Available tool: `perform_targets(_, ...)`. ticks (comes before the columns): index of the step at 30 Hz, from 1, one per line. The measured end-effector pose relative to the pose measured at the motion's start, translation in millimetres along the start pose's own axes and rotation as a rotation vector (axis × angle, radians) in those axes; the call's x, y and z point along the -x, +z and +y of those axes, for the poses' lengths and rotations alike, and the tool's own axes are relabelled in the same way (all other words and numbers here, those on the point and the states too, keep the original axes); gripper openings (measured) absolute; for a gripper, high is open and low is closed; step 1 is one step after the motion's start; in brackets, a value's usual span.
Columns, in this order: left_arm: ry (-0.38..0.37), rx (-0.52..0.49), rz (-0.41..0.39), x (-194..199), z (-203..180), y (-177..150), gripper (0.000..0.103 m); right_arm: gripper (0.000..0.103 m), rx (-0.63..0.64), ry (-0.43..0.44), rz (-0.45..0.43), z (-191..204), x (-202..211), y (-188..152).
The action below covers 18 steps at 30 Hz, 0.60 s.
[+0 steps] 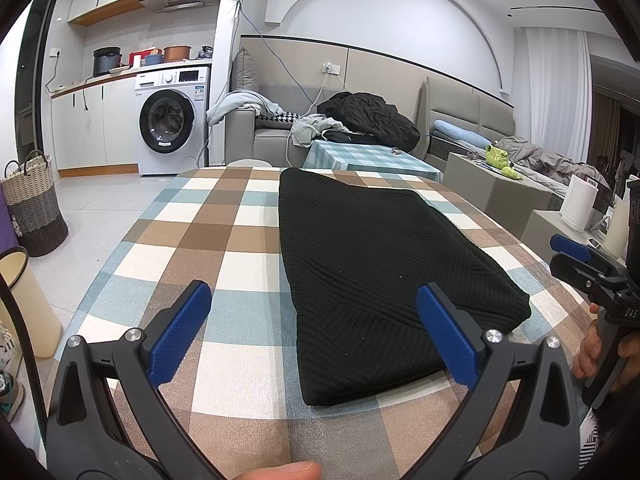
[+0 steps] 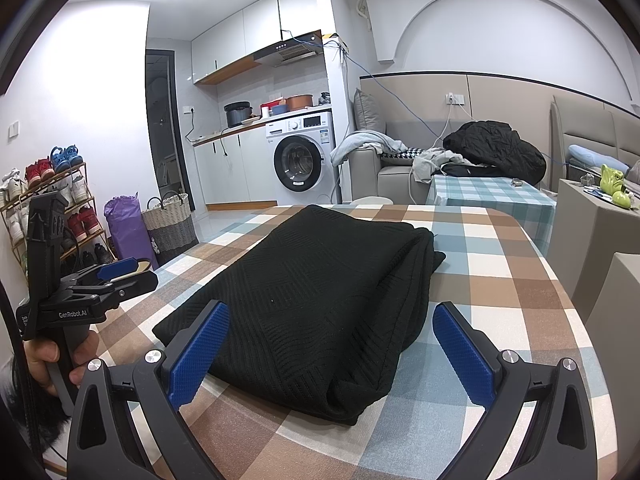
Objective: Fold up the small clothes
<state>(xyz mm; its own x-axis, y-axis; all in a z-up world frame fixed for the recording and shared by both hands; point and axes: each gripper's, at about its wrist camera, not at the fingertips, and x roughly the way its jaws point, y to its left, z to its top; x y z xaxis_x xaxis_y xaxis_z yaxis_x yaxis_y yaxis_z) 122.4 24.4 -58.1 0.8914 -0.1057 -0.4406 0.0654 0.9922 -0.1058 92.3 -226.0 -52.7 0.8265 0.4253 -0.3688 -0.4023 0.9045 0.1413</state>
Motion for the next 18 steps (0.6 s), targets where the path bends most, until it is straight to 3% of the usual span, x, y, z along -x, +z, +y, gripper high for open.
perform_targets(18, -0.004, -0.003, -0.005, 1.3, -0.8, 1.2, 0.102, 0.103, -0.001, 0.0, 0.0, 0.0, -0.1, 0.5)
